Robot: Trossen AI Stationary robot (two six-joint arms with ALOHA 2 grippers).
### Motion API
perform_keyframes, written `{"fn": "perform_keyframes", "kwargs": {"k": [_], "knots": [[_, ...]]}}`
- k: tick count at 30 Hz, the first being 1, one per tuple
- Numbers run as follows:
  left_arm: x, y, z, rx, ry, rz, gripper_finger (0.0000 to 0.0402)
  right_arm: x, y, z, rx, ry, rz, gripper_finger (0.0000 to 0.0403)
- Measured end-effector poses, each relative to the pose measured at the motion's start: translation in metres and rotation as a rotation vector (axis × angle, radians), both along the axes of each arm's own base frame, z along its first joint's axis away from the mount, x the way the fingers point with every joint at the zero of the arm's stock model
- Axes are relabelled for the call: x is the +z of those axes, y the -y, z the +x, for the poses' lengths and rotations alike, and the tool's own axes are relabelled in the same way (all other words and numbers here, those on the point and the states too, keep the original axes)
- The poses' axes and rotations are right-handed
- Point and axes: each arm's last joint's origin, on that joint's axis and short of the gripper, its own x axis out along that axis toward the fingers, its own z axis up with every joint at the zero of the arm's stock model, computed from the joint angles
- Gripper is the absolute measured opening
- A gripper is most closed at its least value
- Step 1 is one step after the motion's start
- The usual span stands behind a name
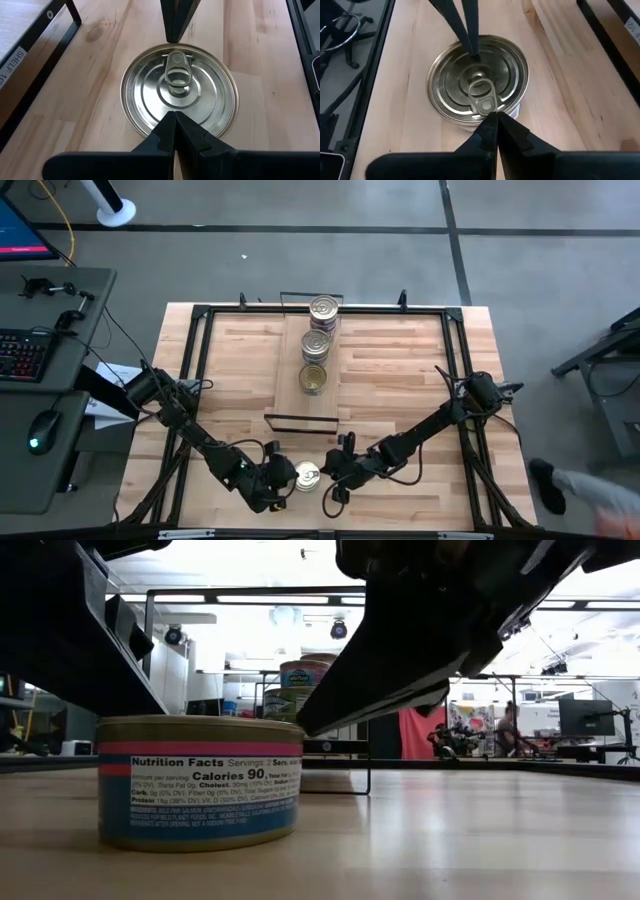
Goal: Stack canned seafood by type on shelf
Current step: Stack the blue pink tuna can on top of the other blue pink tuna cans on the shelf
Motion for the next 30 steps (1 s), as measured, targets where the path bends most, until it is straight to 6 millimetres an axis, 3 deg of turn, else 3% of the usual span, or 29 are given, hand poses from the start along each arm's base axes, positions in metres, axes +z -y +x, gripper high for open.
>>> {"fn": "perform_keyframes", "kwargs": {"k": [6, 20, 30], "knots": [[0.0, 0.0, 0.0, 0.001, 0.0, 0.001, 0.0, 0.012, -0.009, -0.002, 0.036, -0.042, -0.032, 0.0], [-0.001, 0.0, 0.0, -0.003, 0.0, 0.015, 0.0, -0.007, -0.001, 0.007, 0.009, -0.081, -0.024, 0.0], [-0.001, -0.001, -0.001, -0.02, 0.0, 0.049, 0.0, 0.009, -0.015, 0.012, 0.069, -0.006, 0.034, 0.0]]}}
